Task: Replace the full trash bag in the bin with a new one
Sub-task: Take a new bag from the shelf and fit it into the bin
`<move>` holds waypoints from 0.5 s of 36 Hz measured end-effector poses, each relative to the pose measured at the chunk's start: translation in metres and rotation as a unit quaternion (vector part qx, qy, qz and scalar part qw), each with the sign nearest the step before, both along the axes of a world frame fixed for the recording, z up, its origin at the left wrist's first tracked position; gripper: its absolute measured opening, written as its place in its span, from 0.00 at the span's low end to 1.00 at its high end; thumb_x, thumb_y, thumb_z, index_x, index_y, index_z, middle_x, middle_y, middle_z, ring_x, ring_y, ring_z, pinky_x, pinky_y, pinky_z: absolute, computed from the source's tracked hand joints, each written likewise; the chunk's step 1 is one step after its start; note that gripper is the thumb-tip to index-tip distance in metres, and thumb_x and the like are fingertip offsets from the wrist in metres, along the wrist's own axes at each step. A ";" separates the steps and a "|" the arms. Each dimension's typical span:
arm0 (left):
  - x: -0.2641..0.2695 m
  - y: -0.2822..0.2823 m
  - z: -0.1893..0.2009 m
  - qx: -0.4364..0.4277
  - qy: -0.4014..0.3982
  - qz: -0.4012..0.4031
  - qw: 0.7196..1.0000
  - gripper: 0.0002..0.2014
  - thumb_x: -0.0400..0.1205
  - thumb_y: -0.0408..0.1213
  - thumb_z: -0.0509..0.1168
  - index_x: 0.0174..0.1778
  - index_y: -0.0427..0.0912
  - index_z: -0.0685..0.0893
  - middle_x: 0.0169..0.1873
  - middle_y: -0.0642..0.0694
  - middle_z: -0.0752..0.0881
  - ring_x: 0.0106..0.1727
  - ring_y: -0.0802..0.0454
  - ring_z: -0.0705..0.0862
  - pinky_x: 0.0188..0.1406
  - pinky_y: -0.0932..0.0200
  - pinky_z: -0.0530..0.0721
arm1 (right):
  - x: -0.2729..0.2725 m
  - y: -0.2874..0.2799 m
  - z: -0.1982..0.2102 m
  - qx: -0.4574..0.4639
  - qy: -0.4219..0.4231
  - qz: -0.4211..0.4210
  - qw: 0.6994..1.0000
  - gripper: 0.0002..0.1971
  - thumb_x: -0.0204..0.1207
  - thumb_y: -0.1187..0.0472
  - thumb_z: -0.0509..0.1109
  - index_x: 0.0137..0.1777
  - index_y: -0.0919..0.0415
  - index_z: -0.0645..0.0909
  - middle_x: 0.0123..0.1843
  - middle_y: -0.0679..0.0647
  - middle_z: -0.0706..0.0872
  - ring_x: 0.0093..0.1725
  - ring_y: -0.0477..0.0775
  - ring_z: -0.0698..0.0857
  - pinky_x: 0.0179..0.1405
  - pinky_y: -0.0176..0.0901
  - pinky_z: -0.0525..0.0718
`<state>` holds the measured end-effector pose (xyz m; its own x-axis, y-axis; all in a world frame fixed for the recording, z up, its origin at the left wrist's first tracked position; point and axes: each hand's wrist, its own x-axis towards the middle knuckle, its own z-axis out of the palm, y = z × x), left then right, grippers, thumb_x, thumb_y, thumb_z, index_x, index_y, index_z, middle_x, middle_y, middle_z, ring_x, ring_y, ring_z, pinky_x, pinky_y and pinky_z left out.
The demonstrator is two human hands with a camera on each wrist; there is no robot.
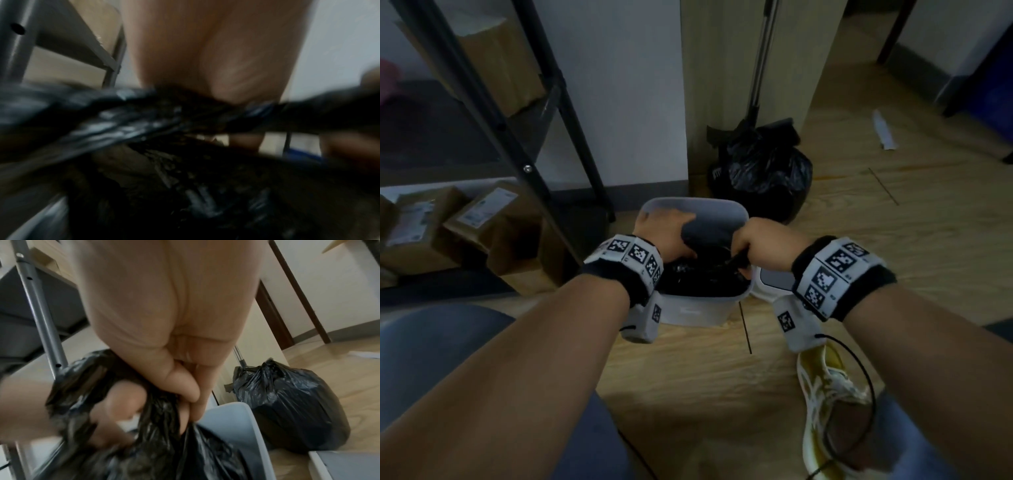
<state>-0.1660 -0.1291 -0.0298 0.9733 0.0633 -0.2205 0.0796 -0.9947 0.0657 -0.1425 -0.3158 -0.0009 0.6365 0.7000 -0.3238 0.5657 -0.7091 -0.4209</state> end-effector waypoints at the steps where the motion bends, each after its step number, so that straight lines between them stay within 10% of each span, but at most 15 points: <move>1: -0.003 -0.001 -0.003 0.020 0.024 -0.007 0.999 0.25 0.78 0.52 0.67 0.71 0.51 0.78 0.69 0.45 0.81 0.70 0.43 0.78 0.68 0.47 0.74 | 0.001 0.001 0.001 0.001 -0.007 0.003 1.000 0.10 0.68 0.74 0.67 0.37 0.64 0.89 0.45 0.58 0.90 0.47 0.60 0.86 0.51 0.53 0.82; 6: -0.014 0.004 -0.007 0.017 0.017 0.058 0.998 0.11 0.83 0.42 0.60 0.54 0.48 0.87 0.57 0.44 0.87 0.59 0.41 0.84 0.57 0.50 0.81 | 0.003 0.002 0.004 0.028 -0.028 -0.012 0.999 0.13 0.69 0.76 0.67 0.45 0.66 0.91 0.43 0.56 0.90 0.45 0.55 0.85 0.48 0.42 0.80; 12: -0.013 0.023 0.008 -0.124 -0.124 0.168 0.970 0.14 0.83 0.34 0.57 0.57 0.41 0.86 0.56 0.39 0.87 0.59 0.39 0.84 0.57 0.50 0.81 | 0.008 0.000 0.001 -0.029 -0.041 -0.017 0.999 0.10 0.72 0.72 0.70 0.35 0.57 0.85 0.28 0.42 0.77 0.28 0.41 0.71 0.28 0.27 0.66; 18: -0.021 0.037 0.023 -0.264 -0.218 0.245 0.907 0.12 0.84 0.35 0.58 0.57 0.38 0.85 0.55 0.39 0.87 0.58 0.41 0.84 0.53 0.60 0.75 | 0.017 -0.008 -0.004 -0.027 -0.036 -0.132 0.990 0.14 0.78 0.73 0.61 0.48 0.65 0.90 0.55 0.58 0.88 0.48 0.56 0.84 0.52 0.46 0.82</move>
<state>-0.1870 -0.0924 -0.0070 0.8584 0.5101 0.0538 0.3555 -0.6673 0.6545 -0.1254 -0.3241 -0.0047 0.8174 0.4890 -0.3044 0.3846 -0.8568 -0.3436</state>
